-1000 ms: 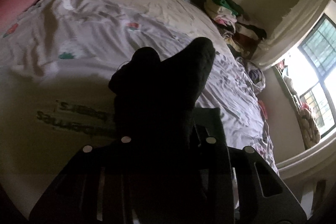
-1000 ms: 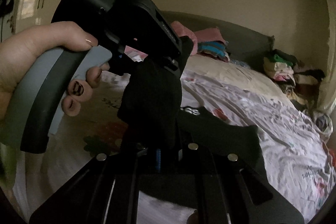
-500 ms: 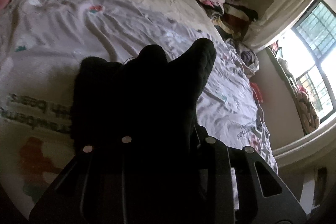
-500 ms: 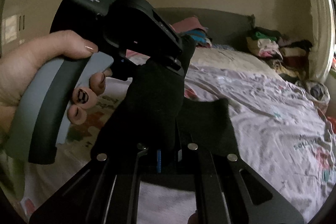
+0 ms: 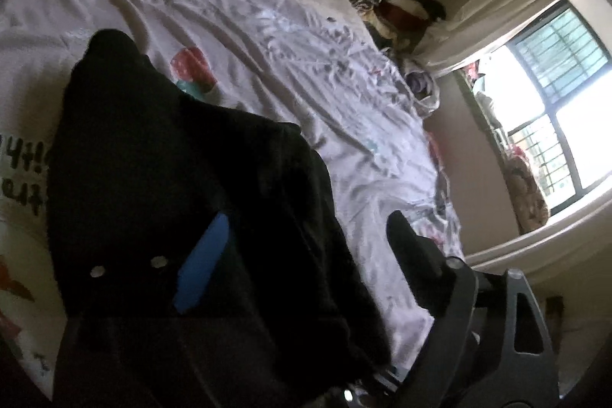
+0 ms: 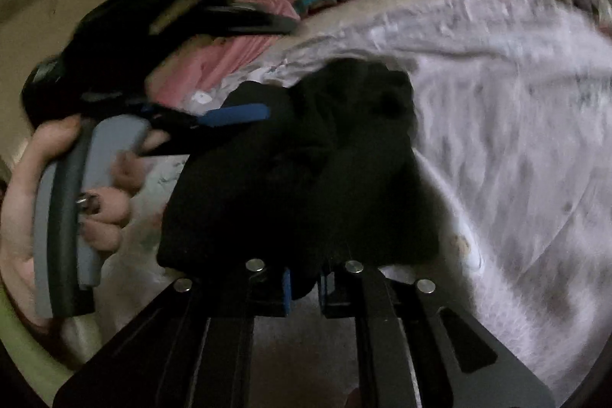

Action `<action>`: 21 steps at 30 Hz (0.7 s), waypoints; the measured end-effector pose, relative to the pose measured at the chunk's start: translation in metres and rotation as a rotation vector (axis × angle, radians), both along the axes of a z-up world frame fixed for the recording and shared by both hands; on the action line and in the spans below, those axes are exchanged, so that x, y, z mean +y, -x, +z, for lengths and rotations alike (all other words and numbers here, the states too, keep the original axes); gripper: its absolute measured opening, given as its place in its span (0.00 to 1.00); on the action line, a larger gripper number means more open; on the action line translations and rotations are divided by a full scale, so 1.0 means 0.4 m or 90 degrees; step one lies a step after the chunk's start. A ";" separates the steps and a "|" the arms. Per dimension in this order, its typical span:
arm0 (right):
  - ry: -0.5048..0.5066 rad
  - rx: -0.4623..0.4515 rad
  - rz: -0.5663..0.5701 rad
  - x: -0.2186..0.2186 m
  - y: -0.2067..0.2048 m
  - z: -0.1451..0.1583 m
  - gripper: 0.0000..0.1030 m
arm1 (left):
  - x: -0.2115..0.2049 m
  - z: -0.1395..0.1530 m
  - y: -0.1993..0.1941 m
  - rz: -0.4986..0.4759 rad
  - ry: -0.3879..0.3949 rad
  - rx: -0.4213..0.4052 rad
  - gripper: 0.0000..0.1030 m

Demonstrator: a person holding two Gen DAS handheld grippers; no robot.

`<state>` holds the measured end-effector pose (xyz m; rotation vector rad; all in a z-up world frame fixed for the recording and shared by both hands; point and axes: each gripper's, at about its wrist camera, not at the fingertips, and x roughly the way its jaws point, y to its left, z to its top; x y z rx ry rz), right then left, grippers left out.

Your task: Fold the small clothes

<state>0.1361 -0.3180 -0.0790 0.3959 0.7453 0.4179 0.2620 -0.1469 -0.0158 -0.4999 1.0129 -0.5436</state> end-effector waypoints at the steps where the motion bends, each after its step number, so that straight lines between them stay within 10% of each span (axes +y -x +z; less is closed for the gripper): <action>1: -0.016 0.010 0.001 -0.006 -0.001 -0.004 0.14 | 0.013 0.009 0.008 0.008 -0.002 -0.009 0.78; 10: -0.088 0.025 0.043 -0.061 -0.026 0.067 0.74 | 0.156 -0.017 0.094 0.104 -0.097 -0.063 0.78; 21: -0.013 0.134 -0.015 -0.064 -0.307 0.077 0.73 | 0.151 -0.068 0.129 0.090 -0.187 -0.075 0.78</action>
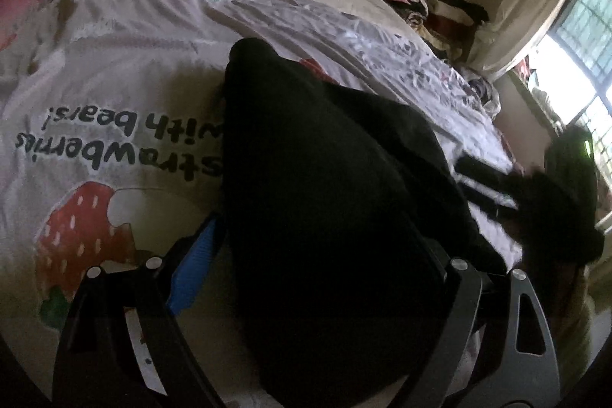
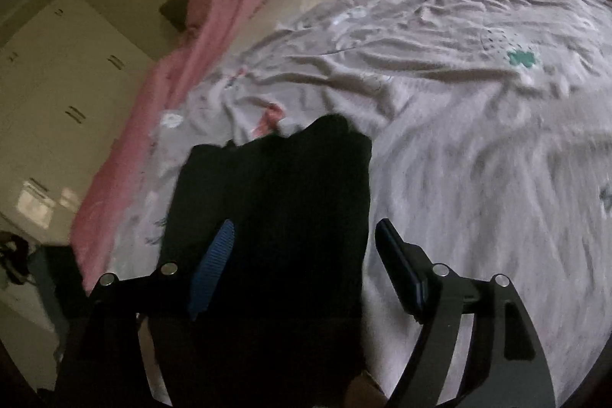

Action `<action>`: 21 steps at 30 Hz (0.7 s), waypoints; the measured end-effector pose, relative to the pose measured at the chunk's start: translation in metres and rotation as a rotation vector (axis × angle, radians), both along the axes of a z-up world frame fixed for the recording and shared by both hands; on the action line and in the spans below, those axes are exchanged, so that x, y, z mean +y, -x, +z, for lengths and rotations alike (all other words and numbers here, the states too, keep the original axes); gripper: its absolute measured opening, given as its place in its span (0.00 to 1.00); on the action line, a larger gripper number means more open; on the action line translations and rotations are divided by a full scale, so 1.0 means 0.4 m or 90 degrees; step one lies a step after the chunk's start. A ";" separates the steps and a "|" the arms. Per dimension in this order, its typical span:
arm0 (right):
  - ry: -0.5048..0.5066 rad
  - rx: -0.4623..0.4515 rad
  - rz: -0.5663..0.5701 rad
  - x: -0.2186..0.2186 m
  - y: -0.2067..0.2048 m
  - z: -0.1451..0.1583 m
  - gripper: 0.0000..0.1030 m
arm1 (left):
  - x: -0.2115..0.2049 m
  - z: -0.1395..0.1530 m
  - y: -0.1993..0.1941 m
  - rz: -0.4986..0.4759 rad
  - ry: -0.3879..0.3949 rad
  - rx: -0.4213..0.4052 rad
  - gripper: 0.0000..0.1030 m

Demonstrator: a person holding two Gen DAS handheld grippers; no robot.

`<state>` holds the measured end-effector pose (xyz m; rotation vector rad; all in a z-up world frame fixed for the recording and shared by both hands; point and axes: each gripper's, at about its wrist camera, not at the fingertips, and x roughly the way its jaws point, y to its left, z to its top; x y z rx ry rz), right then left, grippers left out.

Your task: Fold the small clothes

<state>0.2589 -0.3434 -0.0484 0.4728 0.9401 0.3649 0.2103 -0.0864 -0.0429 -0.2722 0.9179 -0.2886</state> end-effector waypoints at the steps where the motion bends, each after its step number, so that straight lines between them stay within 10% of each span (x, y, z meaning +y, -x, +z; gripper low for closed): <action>1: 0.015 0.005 0.001 0.007 -0.012 -0.002 0.70 | -0.004 0.001 0.001 -0.003 -0.008 -0.004 0.78; 3: 0.064 0.012 0.005 0.035 -0.039 -0.006 0.67 | -0.008 0.004 0.005 -0.006 -0.022 -0.012 0.78; 7: 0.140 -0.015 0.036 0.095 -0.053 0.010 0.17 | -0.017 0.014 0.009 -0.016 -0.050 -0.027 0.78; 15: 0.273 -0.183 0.070 0.166 -0.014 0.126 0.14 | -0.042 0.030 0.014 -0.033 -0.082 -0.046 0.78; 21: 0.300 -0.118 0.077 0.140 -0.064 -0.009 0.14 | -0.042 -0.003 0.011 -0.037 -0.073 -0.026 0.80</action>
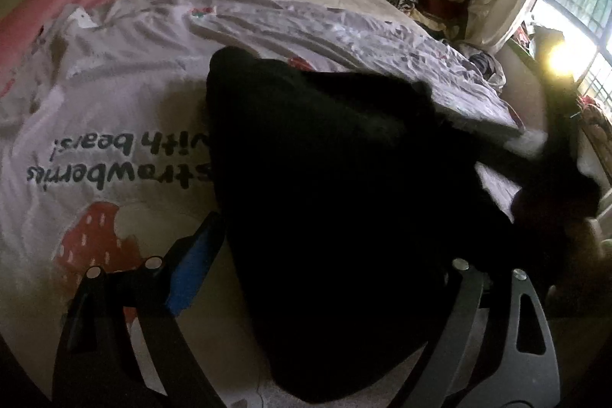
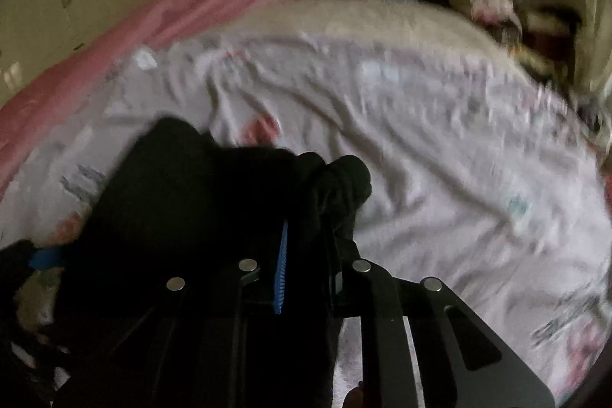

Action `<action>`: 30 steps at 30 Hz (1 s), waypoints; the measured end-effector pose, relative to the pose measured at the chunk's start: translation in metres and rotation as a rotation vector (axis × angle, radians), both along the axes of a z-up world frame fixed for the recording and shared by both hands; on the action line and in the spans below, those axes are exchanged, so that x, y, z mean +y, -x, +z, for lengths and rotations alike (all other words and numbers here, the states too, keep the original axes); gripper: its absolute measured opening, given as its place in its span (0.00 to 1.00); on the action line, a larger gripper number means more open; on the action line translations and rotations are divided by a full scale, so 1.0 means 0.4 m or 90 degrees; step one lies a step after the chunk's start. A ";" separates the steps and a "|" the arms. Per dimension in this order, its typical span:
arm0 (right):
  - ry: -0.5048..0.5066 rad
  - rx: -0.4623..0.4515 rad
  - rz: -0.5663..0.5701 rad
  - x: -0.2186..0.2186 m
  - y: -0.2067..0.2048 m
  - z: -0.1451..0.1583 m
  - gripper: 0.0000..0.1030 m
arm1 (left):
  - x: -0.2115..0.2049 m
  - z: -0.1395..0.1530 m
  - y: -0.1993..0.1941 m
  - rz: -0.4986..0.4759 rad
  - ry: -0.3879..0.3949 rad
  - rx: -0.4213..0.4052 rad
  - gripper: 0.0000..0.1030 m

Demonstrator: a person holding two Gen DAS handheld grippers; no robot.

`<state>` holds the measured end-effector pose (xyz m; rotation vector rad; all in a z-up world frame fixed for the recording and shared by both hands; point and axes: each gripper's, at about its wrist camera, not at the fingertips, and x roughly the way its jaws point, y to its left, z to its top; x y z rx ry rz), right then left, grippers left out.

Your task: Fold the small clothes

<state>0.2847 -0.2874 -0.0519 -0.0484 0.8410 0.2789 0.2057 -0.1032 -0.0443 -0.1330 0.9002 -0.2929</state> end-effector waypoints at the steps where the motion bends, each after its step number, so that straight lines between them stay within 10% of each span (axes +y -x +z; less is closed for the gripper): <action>1: -0.023 0.009 -0.008 -0.015 -0.003 -0.016 0.14 | 0.002 -0.004 0.000 -0.001 0.003 0.004 0.80; 19: -0.031 -0.021 -0.088 -0.097 0.133 0.014 0.55 | 0.026 0.030 0.044 0.011 0.002 -0.009 0.80; 30: -0.044 -0.146 -0.075 -0.100 0.384 0.153 0.90 | 0.055 0.090 0.133 0.016 -0.008 -0.057 0.91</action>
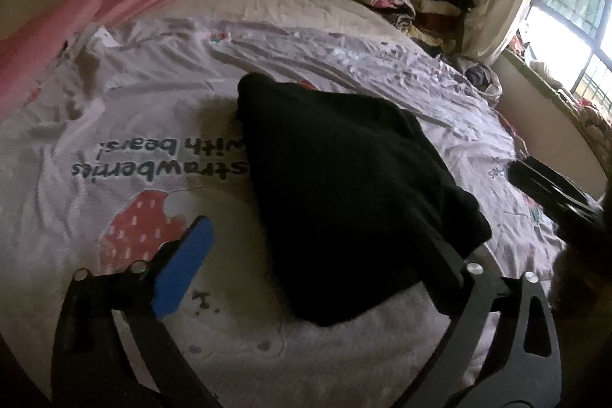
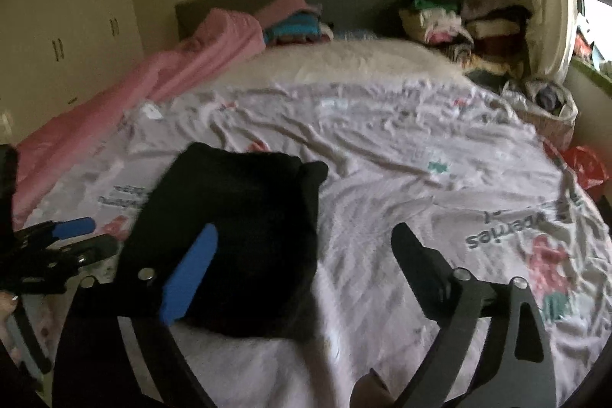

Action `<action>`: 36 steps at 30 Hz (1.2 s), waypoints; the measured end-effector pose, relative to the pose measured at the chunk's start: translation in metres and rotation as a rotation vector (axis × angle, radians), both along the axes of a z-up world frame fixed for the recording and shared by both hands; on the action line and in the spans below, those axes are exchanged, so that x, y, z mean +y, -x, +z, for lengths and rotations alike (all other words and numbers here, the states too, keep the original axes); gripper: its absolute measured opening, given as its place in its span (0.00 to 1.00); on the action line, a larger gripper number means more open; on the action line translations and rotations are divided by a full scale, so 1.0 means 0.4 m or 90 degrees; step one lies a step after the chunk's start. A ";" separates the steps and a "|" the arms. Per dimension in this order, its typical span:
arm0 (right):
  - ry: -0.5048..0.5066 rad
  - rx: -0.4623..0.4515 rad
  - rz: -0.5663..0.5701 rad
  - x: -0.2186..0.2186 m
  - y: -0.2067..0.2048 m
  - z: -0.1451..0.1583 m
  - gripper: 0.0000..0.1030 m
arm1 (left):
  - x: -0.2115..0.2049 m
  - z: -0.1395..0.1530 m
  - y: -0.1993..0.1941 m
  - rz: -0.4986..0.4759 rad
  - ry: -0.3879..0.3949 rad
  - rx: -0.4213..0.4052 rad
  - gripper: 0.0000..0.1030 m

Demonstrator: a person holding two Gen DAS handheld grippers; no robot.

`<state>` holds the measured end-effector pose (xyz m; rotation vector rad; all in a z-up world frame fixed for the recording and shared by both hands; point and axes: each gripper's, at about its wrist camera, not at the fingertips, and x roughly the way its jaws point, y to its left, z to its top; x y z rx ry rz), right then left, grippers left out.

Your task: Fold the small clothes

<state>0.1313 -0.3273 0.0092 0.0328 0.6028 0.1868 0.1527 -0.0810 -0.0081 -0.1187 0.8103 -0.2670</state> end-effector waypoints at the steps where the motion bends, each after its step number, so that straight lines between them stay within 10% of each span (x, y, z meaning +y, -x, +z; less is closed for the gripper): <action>1: 0.004 -0.012 0.002 0.002 0.025 0.009 0.93 | 0.006 0.006 0.014 0.001 0.002 -0.004 0.91; 26: 0.088 -0.114 -0.024 0.128 0.359 -0.037 0.96 | 0.050 -0.025 0.293 -0.012 -0.022 -0.054 0.91; 36: 0.072 -0.022 -0.053 0.139 0.367 -0.130 0.96 | 0.079 -0.092 0.306 0.002 -0.013 -0.019 0.91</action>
